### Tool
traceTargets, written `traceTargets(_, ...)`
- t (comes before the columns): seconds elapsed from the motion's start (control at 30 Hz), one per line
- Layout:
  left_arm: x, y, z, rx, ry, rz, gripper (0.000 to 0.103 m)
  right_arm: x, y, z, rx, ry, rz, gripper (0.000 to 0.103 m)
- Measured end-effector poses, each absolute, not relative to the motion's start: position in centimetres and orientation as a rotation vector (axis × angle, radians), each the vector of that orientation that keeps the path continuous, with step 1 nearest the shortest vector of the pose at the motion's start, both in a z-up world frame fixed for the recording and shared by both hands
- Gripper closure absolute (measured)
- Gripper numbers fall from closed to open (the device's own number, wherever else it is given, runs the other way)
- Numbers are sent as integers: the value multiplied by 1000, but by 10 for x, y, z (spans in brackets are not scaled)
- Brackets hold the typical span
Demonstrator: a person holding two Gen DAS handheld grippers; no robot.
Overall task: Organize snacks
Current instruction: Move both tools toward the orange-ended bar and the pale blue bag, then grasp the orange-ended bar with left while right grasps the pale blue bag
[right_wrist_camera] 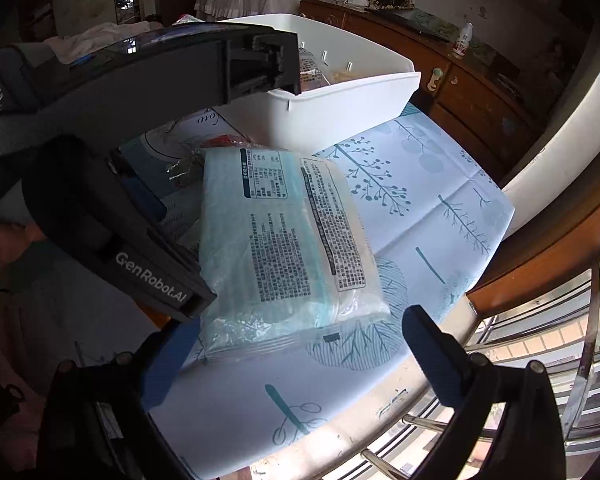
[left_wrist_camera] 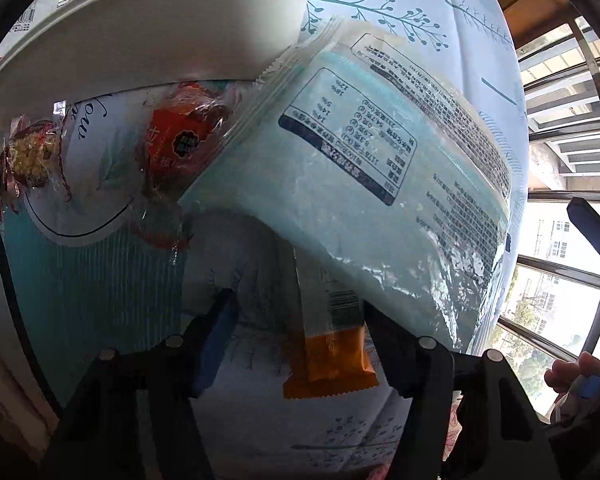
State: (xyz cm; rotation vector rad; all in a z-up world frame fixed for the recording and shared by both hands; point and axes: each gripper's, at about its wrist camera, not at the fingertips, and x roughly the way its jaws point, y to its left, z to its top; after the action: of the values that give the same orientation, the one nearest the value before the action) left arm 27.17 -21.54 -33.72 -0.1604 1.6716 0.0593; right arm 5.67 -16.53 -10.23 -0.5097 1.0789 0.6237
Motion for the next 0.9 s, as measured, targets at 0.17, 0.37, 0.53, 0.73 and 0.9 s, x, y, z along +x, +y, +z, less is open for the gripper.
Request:
traceTargets(0.17, 281, -220, -336, -113, 1661, 79, 62, 60, -163, -106, -505, 1087, 631, 1)
traceTargets(0.37, 284, -211, -335, -162, 1664, 61, 66, 65, -161, -108, -507, 1095, 622, 1)
traceTargets(0.53, 279, -193, -332, -210, 1659, 58, 66, 66, -152, -110, -517, 1097, 629, 1)
traceTargets(0.73, 257, -166, -320, -270, 1639, 72, 66, 70, -134, -124, -554, 1114, 607, 1)
traceTargets(0.9, 242, -157, -310, -303, 1620, 78, 70, 75, -124, -137, -555, 1148, 562, 8)
